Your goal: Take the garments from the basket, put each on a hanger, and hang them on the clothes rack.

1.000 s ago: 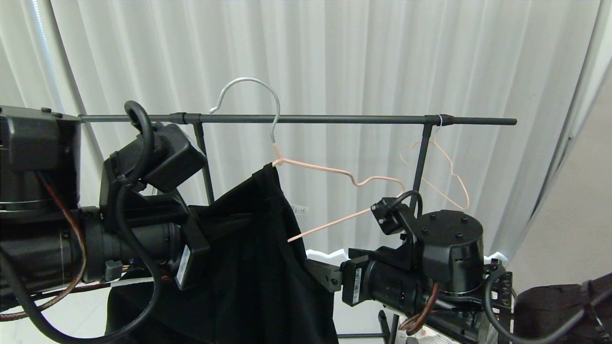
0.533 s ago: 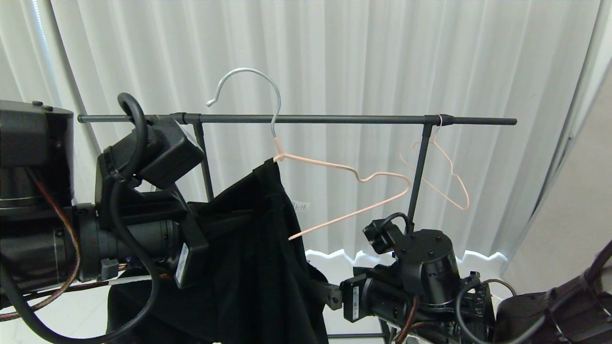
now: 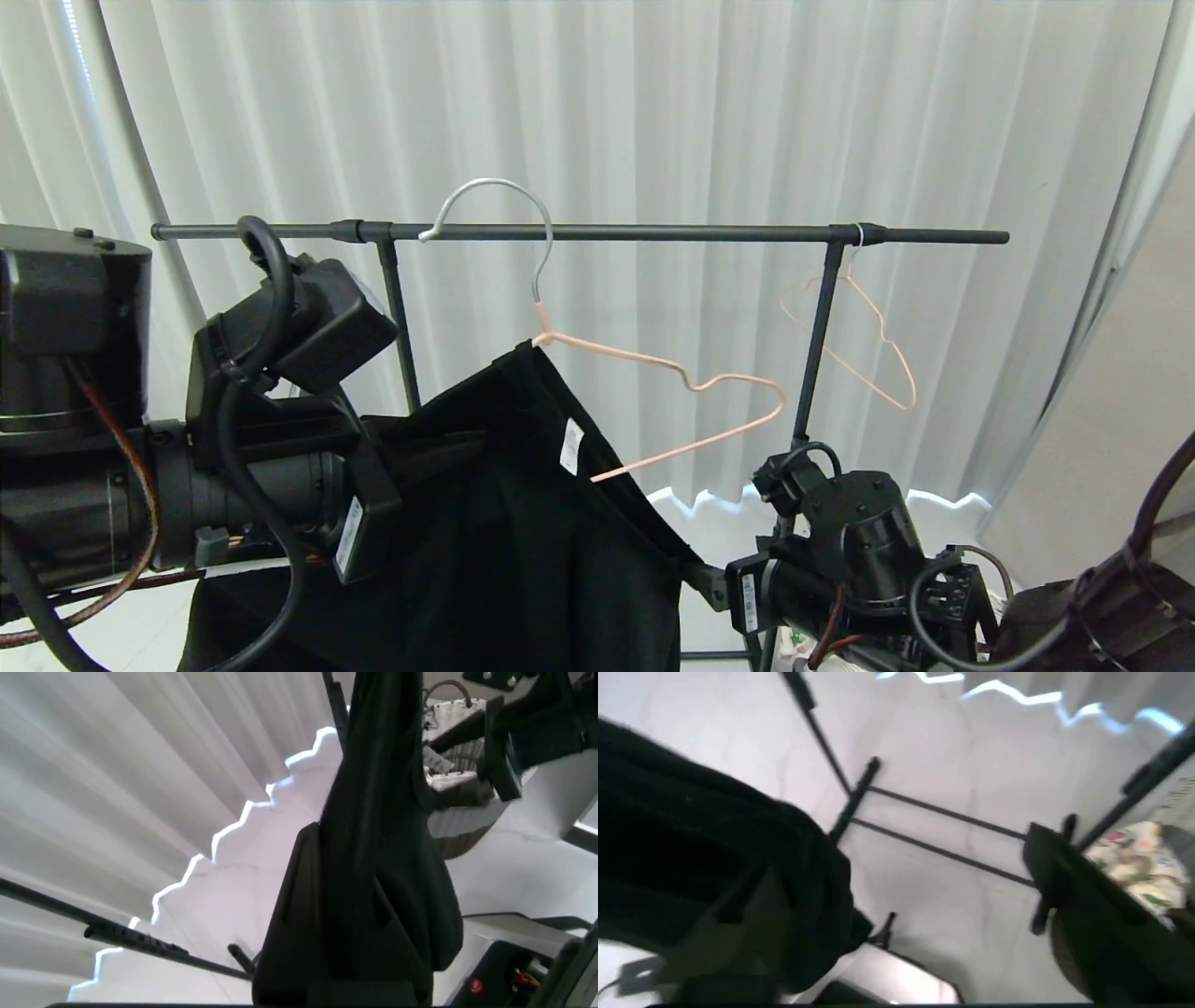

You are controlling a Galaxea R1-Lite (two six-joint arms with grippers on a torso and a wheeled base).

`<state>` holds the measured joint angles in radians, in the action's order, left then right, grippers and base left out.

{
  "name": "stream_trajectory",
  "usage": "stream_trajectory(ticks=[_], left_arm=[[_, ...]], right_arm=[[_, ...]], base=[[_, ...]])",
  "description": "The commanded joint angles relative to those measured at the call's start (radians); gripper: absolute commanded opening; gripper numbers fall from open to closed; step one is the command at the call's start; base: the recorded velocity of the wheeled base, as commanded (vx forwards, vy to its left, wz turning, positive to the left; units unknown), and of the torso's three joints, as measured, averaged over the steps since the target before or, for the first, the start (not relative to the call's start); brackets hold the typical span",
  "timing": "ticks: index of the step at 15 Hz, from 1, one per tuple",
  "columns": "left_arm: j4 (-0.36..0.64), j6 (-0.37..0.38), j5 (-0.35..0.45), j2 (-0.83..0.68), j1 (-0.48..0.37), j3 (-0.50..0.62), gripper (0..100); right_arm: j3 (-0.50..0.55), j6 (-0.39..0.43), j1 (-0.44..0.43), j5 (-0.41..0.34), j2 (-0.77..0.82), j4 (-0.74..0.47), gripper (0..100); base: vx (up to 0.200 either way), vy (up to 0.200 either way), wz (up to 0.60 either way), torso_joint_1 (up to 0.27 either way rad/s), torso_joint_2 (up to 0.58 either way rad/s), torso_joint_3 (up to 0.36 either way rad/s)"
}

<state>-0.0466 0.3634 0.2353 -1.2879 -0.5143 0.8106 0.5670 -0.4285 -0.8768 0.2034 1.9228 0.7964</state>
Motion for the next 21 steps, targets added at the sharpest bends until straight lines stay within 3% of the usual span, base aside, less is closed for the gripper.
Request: stream_trajectory(ticks=[1, 7, 10, 12, 16, 17, 21], left_arm=[[-0.001, 0.0, -0.002, 0.004, 0.002, -0.016, 0], [-0.001, 0.012, -0.011, 0.015, 0.054, -0.171, 0], [-0.001, 0.028, -0.013, 0.01, 0.048, -0.22, 0], [-0.001, 0.08, -0.011, -0.013, 0.045, -0.245, 0], [-0.065, 0.088, -0.034, -0.076, 0.045, -0.245, 0], [-0.076, 0.086, -0.033, -0.073, 0.04, -0.245, 0], [-0.141, 0.042, -0.027, -0.073, 0.037, -0.245, 0]], right_arm=[[-0.004, 0.02, 0.019, 0.004, -0.005, -0.002, 0], [-0.003, 0.139, 0.19, 0.021, -0.064, -0.002, 0], [0.011, 0.148, 0.206, 0.014, -0.105, -0.002, 0], [0.02, 0.159, 0.206, -0.016, -0.149, -0.02, 0], [0.045, 0.205, 0.206, -0.102, -0.265, -0.152, 0], [0.051, 0.218, 0.208, -0.119, -0.278, -0.181, 100], [0.05, 0.303, 0.226, -0.167, -0.283, -0.189, 100]], base=[[0.0, 0.0, 0.0, 0.0, 0.0, 0.0], [0.0, 0.0, 0.0, 0.0, 0.0, 0.0], [0.0, 0.0, 0.0, 0.0, 0.0, 0.0], [0.0, 0.0, 0.0, 0.0, 0.0, 0.0], [0.0, 0.0, 0.0, 0.0, 0.0, 0.0], [0.0, 0.0, 0.0, 0.0, 0.0, 0.0], [0.0, 0.0, 0.0, 0.0, 0.0, 0.0]])
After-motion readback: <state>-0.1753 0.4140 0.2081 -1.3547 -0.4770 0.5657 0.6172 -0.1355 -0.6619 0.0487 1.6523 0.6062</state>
